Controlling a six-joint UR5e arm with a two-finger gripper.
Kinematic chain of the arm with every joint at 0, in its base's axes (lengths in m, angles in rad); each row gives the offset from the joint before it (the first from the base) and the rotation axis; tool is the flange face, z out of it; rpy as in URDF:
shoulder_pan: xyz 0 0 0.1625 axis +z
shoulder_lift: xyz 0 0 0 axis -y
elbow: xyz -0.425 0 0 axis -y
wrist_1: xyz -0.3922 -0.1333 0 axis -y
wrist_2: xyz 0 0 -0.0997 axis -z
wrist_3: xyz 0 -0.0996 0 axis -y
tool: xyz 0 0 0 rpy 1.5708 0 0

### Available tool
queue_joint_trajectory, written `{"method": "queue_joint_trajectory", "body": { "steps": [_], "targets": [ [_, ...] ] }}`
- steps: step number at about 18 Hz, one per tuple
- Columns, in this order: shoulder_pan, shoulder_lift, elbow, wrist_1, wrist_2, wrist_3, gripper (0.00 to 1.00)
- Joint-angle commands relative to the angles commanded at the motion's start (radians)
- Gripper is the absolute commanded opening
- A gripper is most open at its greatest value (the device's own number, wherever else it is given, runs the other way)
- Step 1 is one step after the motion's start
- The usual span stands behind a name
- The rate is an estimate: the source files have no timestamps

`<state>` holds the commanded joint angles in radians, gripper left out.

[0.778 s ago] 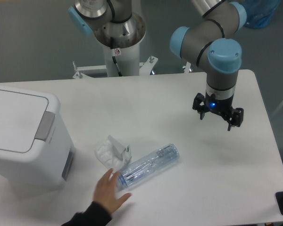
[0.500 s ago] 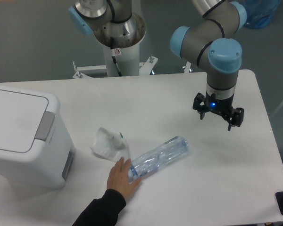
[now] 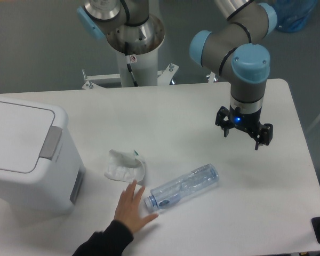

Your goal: Open the trash can

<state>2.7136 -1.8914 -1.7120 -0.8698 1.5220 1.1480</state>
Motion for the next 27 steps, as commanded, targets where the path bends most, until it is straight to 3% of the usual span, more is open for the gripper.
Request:
{"method": "queue_joint_trajectory", "body": {
  "steps": [8, 15, 21, 27],
  "targets": [
    [-0.092, 0.029, 0.021, -0.008, -0.195, -0.431, 1.0],
    [-0.186, 0.129, 0.026, -0.006, -0.272, -0.689, 1.0],
    [-0.203, 0.195, 0.044, -0.006, -0.402, -0.826, 1.0],
    [-0.264, 0.225, 0.046, -0.005, -0.414, -0.85, 1.0]
  ]
}}
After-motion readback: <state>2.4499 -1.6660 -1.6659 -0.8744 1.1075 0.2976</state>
